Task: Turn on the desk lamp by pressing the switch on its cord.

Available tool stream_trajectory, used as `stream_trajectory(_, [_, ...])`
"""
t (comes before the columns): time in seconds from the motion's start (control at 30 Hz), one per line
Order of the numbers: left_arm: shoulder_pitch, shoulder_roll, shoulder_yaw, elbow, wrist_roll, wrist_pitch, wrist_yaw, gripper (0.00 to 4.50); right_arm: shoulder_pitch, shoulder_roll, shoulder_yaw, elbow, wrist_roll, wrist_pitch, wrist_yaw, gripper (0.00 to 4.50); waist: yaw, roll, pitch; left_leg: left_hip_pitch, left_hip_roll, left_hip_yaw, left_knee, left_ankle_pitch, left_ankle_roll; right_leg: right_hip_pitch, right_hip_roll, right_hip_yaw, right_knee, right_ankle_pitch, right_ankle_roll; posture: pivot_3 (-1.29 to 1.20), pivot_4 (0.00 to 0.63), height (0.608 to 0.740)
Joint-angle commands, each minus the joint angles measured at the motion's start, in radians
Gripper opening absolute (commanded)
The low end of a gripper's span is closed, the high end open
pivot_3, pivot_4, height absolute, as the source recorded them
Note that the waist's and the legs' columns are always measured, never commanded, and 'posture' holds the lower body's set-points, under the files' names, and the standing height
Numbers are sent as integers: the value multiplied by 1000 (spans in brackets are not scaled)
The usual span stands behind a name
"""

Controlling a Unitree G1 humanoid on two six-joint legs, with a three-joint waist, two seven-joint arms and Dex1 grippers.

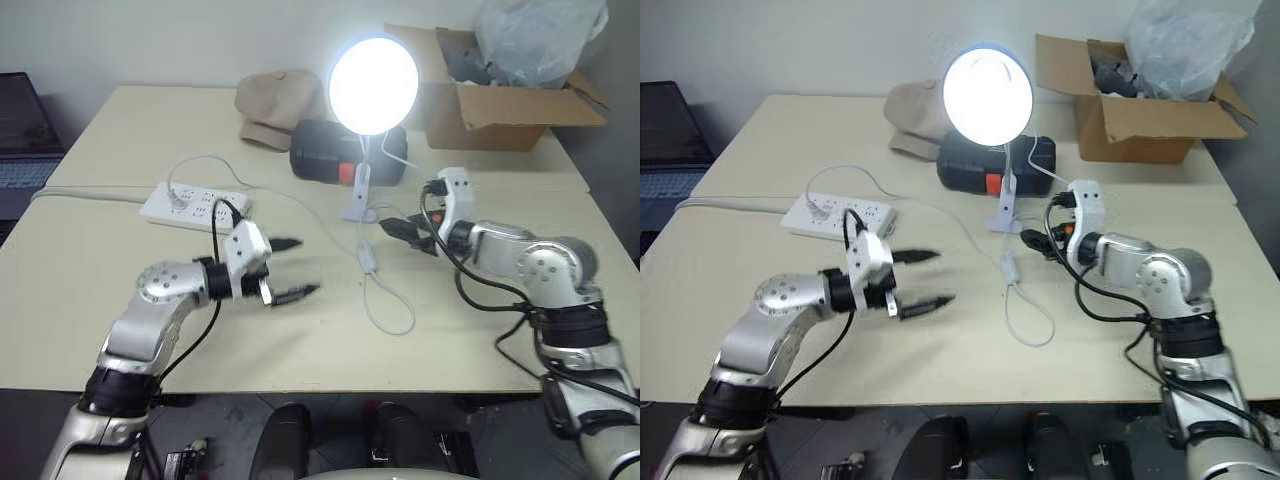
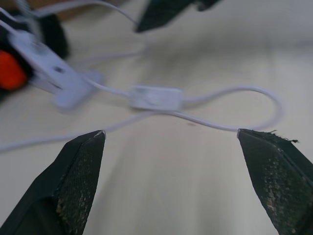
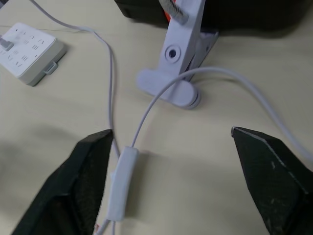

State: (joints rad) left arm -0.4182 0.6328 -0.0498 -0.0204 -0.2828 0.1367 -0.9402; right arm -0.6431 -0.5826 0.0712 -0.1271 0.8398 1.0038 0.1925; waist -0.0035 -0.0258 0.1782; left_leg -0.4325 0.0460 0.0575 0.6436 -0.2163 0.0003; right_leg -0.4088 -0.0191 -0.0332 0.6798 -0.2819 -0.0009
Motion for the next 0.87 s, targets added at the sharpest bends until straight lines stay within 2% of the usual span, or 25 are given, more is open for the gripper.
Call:
stream_trajectory(0.03, [-113,21,38,133,131,-250,69,4500,31,-88,30,-101,-114,-143,198,4324,0,0,0,0,0,0,0,0,0,0,0,0,0,0,0,0,150,740])
stream_trajectory(0.13, [-217,64,54,251,137,-279,29,4500,58,-166,9,-129,-164,-251,361,4324,-1,0,0,0,0,1,0,0,0,0,0,0,0,0,0,0,150,740])
stream_trajectory(0.23, [-271,120,71,271,63,-130,-60,4500,85,-251,-46,-137,-158,-311,530,4324,1,-1,1,-1,0,0,0,0,0,-1,0,-1,0,0,0,0,150,740])
stream_trajectory(0.3, [-258,171,77,219,-4,32,-131,4500,99,-309,-64,-137,-158,-333,627,4324,-1,-1,1,-1,0,1,0,0,0,-1,1,-1,0,0,0,0,150,740])
stream_trajectory(0.4, [-165,300,91,65,-119,228,-279,4500,150,-430,-88,-147,-195,-406,797,4324,-5,-1,1,-1,0,1,0,0,0,-1,0,-1,-1,0,0,0,150,740])
stream_trajectory(0.5, [-88,381,119,-56,-189,364,-311,4500,199,-511,-118,-124,-228,-472,912,4324,-3,-1,2,0,1,0,0,0,0,0,0,-1,0,-1,-1,0,150,740])
stream_trajectory(0.67, [6,418,182,-178,-234,463,-265,4500,268,-589,-165,-81,-285,-547,1012,4324,1,-1,2,1,1,-1,1,0,0,1,0,-2,0,-1,-1,0,150,740])
stream_trajectory(0.87, [28,386,212,-228,-290,503,-245,4500,304,-579,-185,-108,-292,-545,1023,4324,2,-1,2,4,1,-1,1,0,-1,4,-1,-2,1,-1,-1,0,150,740])
